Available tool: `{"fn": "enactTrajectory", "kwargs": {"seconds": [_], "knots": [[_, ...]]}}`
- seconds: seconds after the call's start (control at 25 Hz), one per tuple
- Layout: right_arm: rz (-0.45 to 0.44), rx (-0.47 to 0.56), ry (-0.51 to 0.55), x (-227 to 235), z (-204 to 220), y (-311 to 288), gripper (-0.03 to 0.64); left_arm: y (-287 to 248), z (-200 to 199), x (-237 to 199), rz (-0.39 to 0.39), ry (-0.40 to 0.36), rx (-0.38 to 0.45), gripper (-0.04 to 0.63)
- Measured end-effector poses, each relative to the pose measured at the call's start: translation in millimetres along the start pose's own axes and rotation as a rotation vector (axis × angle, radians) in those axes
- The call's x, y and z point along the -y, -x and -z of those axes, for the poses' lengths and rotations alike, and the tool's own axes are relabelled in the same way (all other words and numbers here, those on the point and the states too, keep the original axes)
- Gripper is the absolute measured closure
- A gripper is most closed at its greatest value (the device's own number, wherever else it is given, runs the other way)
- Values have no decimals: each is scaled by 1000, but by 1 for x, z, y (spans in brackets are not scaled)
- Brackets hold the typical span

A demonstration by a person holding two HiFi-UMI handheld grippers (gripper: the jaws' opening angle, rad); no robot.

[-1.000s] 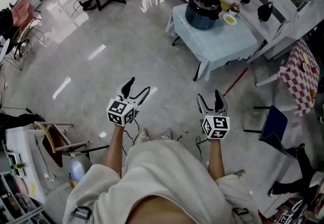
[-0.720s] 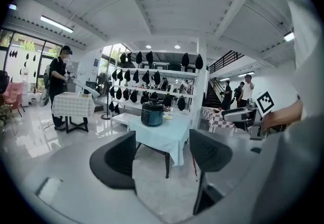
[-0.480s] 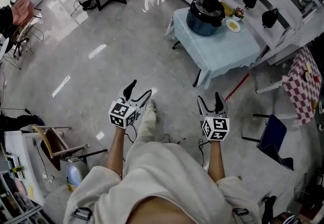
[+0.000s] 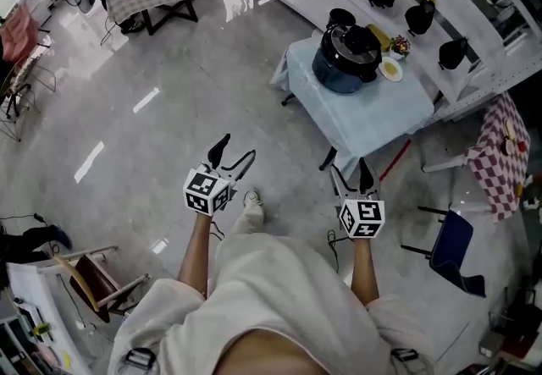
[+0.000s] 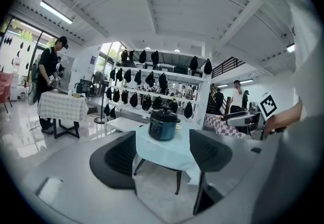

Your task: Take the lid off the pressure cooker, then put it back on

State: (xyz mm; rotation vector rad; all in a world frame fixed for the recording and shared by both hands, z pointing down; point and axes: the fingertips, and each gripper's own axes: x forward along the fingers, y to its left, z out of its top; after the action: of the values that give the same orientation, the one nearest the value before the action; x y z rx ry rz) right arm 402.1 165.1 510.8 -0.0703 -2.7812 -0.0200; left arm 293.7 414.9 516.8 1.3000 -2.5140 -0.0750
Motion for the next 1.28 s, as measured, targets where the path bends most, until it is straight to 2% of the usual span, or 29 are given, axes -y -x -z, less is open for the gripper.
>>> {"fn": "enactTrajectory", "kwargs": {"seconds": [0.2, 0.4, 0.64, 0.88, 1.12, 1.28], "knots": [[21, -2, 14, -4, -35, -70, 291, -40, -34, -71, 20, 3, 23, 282], [36, -16, 1, -8, -47, -124, 291, -81, -45, -119, 54, 5, 7, 282], [57, -40, -21, 5, -51, -169, 291, -127, -54, -149, 90, 6, -14, 282], [52, -20, -20, 30, -67, -221, 291, -177, -63, -170, 99, -5, -26, 282], [15, 23, 7, 68, -99, -289, 291, -237, -85, -204, 61, -18, -21, 282], [-9, 26, 53, 106, -138, -330, 291, -292, -123, -218, 43, -20, -17, 282]]}}
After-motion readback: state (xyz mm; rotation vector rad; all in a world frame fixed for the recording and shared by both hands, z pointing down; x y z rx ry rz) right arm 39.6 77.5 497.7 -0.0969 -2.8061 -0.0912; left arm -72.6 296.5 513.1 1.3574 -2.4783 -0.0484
